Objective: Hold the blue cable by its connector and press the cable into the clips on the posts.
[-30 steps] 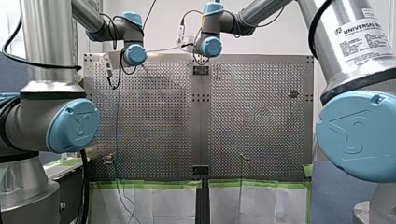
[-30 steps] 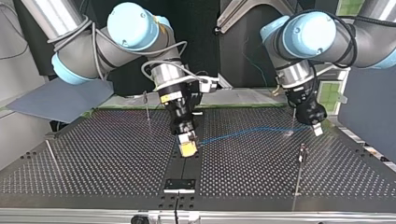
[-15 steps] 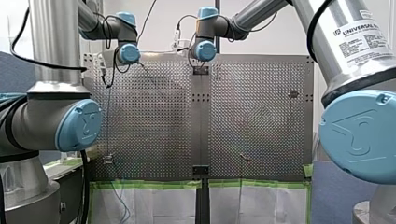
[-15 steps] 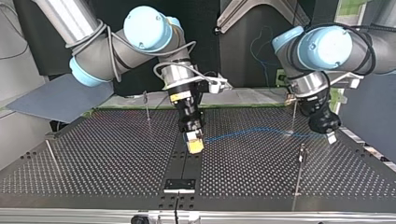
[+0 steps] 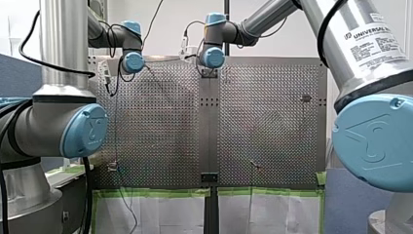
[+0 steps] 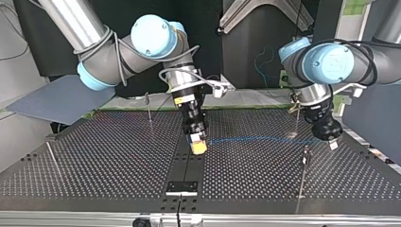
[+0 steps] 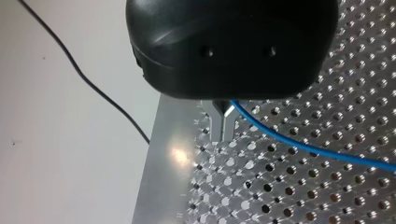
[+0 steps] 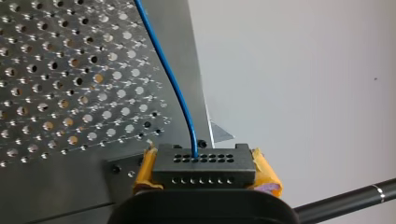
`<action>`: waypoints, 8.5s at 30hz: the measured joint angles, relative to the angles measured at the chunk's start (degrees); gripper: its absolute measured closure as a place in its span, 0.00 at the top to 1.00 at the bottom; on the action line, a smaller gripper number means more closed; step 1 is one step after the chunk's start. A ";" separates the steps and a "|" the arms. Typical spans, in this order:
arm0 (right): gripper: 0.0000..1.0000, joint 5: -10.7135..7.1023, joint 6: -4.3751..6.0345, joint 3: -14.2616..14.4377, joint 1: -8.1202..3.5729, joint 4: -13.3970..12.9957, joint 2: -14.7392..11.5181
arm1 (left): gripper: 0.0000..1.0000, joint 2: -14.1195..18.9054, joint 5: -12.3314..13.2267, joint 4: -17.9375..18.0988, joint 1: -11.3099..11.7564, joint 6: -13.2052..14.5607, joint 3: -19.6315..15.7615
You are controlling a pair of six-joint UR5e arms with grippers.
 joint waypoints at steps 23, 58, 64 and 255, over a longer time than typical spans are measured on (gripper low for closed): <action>0.00 -0.33 0.01 -1.43 -0.24 0.11 0.94 | 0.00 -1.62 5.72 0.71 3.68 0.13 2.99; 0.00 -1.42 -0.19 -4.08 -4.68 0.19 5.10 | 0.00 -9.43 15.93 3.93 7.82 -5.85 8.74; 0.00 -2.11 -0.12 -6.20 -5.42 1.16 6.49 | 0.00 -9.55 17.16 5.06 7.92 -8.00 9.53; 0.00 -4.71 -1.13 -18.23 -4.93 11.76 12.14 | 1.00 -3.15 16.66 -15.63 -7.78 10.08 13.22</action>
